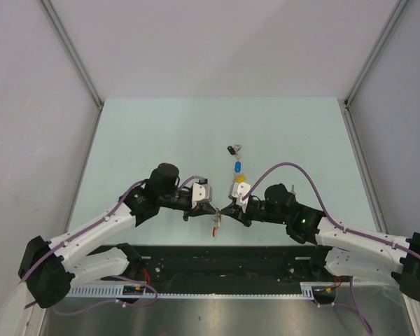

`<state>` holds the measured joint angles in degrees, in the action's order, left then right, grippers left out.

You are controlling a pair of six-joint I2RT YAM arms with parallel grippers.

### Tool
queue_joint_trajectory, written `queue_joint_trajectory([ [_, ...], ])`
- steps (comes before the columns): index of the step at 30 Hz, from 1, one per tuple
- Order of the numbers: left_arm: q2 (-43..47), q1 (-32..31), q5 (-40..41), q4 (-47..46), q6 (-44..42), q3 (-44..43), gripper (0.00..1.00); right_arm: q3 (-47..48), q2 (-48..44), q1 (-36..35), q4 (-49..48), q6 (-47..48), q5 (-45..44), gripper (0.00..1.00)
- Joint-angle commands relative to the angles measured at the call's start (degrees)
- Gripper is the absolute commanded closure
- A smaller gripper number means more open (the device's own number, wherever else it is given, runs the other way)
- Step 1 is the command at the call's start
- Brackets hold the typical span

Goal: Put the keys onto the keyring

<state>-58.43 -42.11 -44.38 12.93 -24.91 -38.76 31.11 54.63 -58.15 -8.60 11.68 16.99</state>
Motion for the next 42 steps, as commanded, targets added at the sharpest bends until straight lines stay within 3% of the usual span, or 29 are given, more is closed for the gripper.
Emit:
queue_joint_trajectory([
  [1, -0.36, -0.43, -2.29, -1.15, -0.49, -1.23, 1.0, 3.43, 0.39, -0.21, -2.12, 0.62, 1.02, 1.0],
  [42, -2.83, -2.28, 3.42, 3.6, -0.32, -3.6, 1.0, 8.35, 3.2, -0.74, 1.74, 1.68, 0.76, 1.0],
])
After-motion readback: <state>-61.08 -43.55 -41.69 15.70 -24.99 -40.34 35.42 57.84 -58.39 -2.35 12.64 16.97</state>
